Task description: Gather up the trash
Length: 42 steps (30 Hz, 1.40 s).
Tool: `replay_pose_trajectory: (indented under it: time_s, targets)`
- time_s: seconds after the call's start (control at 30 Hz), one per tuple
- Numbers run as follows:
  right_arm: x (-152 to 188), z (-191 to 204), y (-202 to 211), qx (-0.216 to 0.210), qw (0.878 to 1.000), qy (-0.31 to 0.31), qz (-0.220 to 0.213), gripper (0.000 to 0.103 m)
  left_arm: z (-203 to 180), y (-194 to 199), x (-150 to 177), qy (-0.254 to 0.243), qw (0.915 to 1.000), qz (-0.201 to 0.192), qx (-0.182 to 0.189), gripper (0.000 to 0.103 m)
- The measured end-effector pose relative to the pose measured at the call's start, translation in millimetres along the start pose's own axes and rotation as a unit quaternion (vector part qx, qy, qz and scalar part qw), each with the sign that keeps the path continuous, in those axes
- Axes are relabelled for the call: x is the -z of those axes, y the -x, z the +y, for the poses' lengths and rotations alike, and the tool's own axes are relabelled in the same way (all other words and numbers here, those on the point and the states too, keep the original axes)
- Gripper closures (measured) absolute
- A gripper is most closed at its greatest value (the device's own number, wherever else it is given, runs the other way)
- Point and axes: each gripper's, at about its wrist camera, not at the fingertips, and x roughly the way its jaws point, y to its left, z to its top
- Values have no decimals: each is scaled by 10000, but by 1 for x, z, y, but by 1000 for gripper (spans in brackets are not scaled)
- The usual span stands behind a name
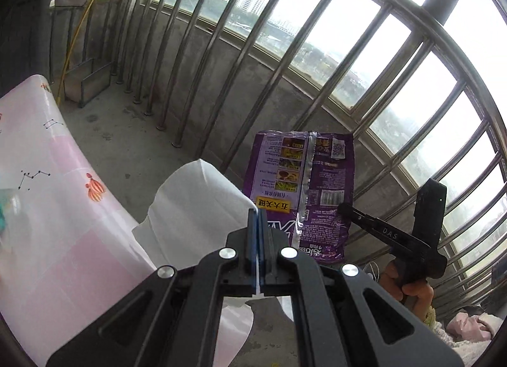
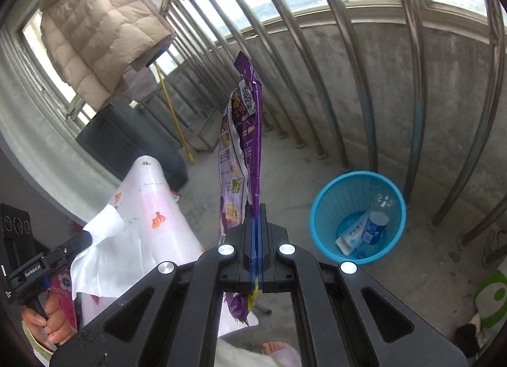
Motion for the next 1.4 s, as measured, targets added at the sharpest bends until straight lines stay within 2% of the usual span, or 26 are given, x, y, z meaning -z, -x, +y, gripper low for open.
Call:
replay_pose_trajectory:
  time_s: [0.17, 0.37, 0.6, 0.7, 0.77, 0.8, 0.83, 0.9, 1.0, 1.1, 1.17, 1.3, 1.4]
  targets:
    - [-7, -33, -27, 857, 9960, -194, -129, 103, -33, -92, -25, -285, 9979, 551, 187, 103]
    - [-3, -74, -67, 1491, 9878, -449, -95, 103, -61, -194, -39, -549, 9927, 1050, 236, 103]
    - [4, -115, -114, 1617, 9834, -813, 155, 103, -63, -286, -42, -672, 9863, 1508, 66, 103]
    - [8, -128, -140, 1554, 9843, -821, 177, 103, -56, -323, -35, -954, 9795, 1770, -99, 102]
    - [12, -132, -162, 1519, 9855, -736, 201, 100, -48, -353, -25, -1022, 9717, 2113, -259, 93]
    - [14, -137, -174, 1451, 9859, -789, 285, 98, -42, -367, -20, -945, 9685, 2280, -341, 74]
    - [19, -143, -187, 1400, 9855, -858, 436, 96, -36, -378, -16, -865, 9662, 2392, -416, 61]
    - [28, -152, -205, 1463, 9816, -974, 750, 71, -26, -387, -13, -822, 9643, 2422, -681, 59]
    - [35, -159, -200, 1424, 9810, -1118, 703, 70, -18, -375, -17, -659, 9664, 2403, -632, 57]
    - [33, -162, -187, 1365, 9817, -1228, 512, 67, -20, -351, -28, -653, 9736, 2117, -546, 55]
    - [29, -165, -183, 1287, 9818, -1319, 464, 67, -25, -334, -33, -746, 9771, 1925, -508, 54]
    - [25, -166, -176, 1328, 9814, -1322, 411, 67, -38, -302, -39, -1051, 9790, 1668, -511, 54]
    - [24, -165, -163, 1184, 9815, -1484, 261, 67, -44, -269, -42, -1158, 9812, 1468, -471, 54]
